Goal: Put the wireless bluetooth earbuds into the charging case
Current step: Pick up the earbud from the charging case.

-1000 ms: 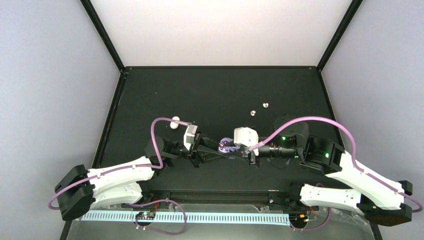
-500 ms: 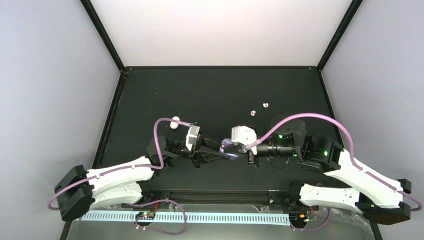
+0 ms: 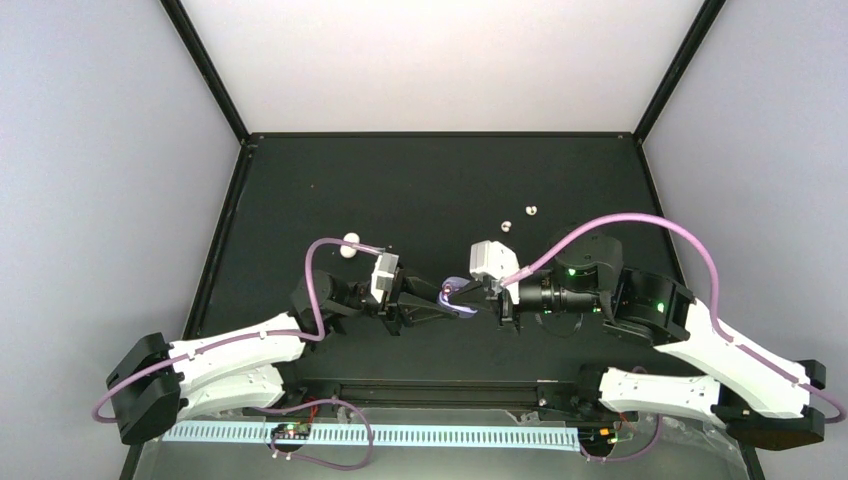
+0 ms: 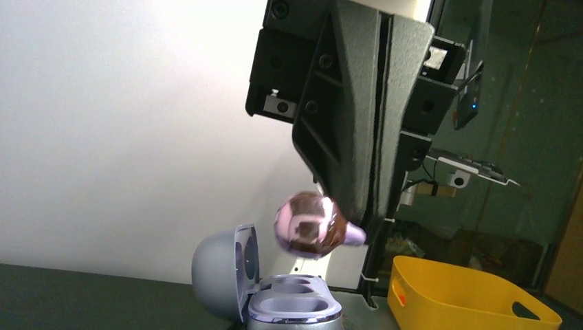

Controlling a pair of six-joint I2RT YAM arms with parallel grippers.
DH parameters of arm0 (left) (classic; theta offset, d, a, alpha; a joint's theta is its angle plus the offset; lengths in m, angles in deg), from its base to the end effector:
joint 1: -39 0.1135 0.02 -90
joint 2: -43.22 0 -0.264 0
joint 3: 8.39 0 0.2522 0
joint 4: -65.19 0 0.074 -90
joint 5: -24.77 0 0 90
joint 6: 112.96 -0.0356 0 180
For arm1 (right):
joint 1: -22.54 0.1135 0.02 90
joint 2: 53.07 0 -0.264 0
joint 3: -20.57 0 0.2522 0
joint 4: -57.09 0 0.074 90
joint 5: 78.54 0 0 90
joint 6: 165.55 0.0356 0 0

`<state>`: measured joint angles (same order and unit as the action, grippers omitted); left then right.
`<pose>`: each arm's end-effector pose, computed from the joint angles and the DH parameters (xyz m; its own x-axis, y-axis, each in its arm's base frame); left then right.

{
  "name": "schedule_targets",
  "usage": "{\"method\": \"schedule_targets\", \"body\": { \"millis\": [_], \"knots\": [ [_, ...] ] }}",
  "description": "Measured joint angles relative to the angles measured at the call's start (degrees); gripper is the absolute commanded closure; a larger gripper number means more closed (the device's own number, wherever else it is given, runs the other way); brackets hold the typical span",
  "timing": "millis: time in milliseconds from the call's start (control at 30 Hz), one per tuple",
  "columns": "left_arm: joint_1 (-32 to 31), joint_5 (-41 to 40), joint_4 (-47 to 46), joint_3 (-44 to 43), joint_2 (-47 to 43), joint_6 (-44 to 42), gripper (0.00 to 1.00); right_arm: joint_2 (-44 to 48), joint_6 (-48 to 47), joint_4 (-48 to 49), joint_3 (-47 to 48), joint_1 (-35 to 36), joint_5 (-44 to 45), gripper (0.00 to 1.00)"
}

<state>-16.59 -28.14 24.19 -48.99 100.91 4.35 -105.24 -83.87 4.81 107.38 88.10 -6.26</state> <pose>0.1030 -0.1883 0.3040 -0.2414 -0.2952 -0.9244 0.9667 -0.1570 -0.2023 0.0598 0.1578 0.4327 0.0188 -0.2918 -0.9563 -0.9950 0.0888 -0.0466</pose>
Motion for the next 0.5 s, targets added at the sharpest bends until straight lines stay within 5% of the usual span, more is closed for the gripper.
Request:
{"method": "schedule_targets", "body": {
  "millis": [233,500],
  "knots": [
    [0.0,-0.1,1.2,0.0,-1.1,-1.6,0.98,1.1,6.8,3.4,0.1,-1.6,-3.5,0.99],
    [0.0,-1.2,2.9,0.0,-5.5,-5.8,0.98,3.9,19.5,12.3,0.0,-12.0,-17.7,0.99]
  ]
}}
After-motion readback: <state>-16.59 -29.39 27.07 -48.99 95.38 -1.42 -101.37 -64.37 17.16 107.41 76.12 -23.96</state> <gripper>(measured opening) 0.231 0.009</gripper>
